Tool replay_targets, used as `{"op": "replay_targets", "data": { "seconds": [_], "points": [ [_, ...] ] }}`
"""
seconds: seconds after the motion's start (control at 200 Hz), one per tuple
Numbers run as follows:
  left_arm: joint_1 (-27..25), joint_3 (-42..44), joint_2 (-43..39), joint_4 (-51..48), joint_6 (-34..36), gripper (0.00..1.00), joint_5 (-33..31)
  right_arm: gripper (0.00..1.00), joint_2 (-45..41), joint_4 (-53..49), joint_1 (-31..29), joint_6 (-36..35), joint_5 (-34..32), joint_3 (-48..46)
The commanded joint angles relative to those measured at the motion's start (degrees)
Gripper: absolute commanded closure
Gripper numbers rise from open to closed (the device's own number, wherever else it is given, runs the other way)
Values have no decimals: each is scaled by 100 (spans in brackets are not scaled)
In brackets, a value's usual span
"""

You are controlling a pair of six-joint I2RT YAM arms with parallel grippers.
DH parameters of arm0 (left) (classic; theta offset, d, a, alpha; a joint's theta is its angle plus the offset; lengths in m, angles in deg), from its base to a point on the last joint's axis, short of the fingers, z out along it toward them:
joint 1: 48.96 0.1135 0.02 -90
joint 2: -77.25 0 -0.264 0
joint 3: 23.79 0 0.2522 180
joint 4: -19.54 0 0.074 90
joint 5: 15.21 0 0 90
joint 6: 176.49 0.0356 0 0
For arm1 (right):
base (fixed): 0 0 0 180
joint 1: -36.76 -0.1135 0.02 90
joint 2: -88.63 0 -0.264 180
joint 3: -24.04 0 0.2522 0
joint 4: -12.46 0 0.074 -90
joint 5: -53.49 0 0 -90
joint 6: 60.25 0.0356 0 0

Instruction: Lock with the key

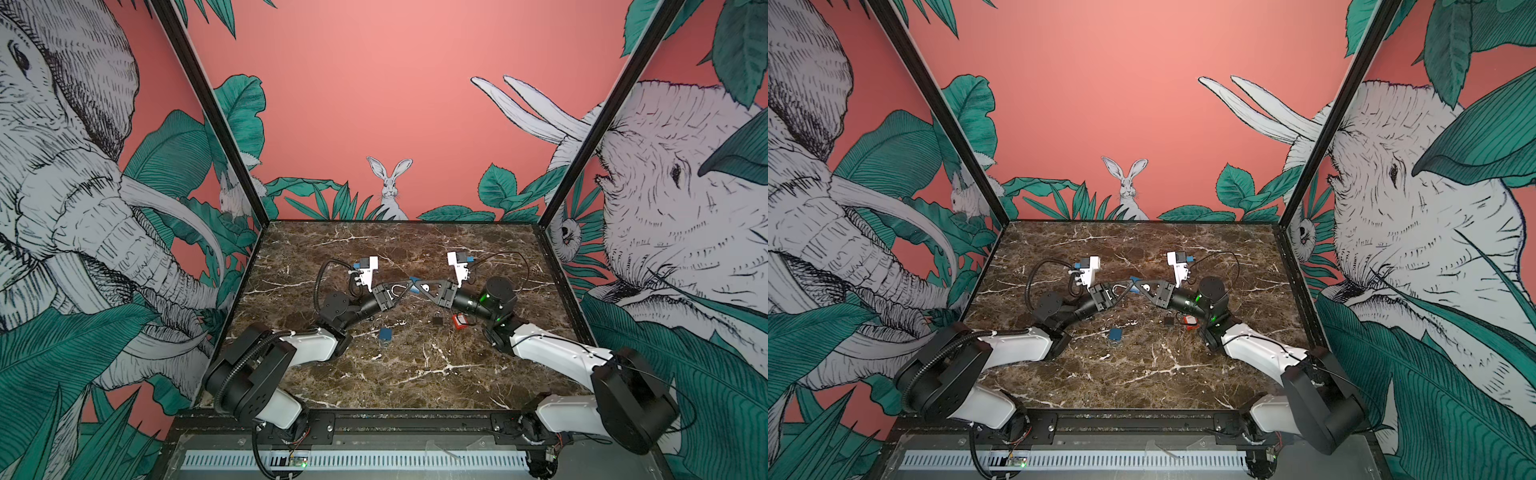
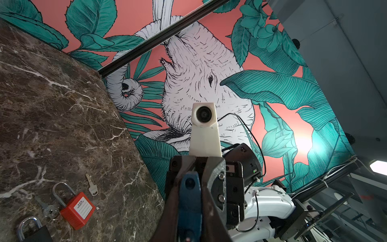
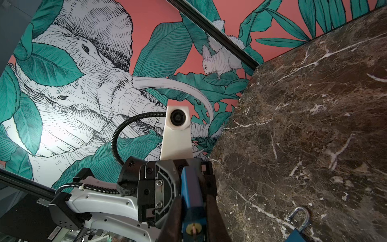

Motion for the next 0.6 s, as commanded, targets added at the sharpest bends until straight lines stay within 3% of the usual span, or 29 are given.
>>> {"op": "replay_targets", "data": {
  "seconds": [0.0,0.06,0.14,0.335,0.595],
  "points": [
    [55,-213,51,-49,152,70,366,100,-143,74,-116,-33,134,-17],
    [213,-115,-58,-225,270,49,379,100,-292,-187,-96,-111,78,-32],
    [417,22,-306,-615,483,45,439,100,-486,-591,-54,-279,64,-14],
    [517,143,-905,-1509,969,43,680,100,-769,-1058,26,-511,85,-10],
    [516,356,-1458,-2229,1455,48,1027,100,-792,-1124,132,-515,83,42]
  ]
}}
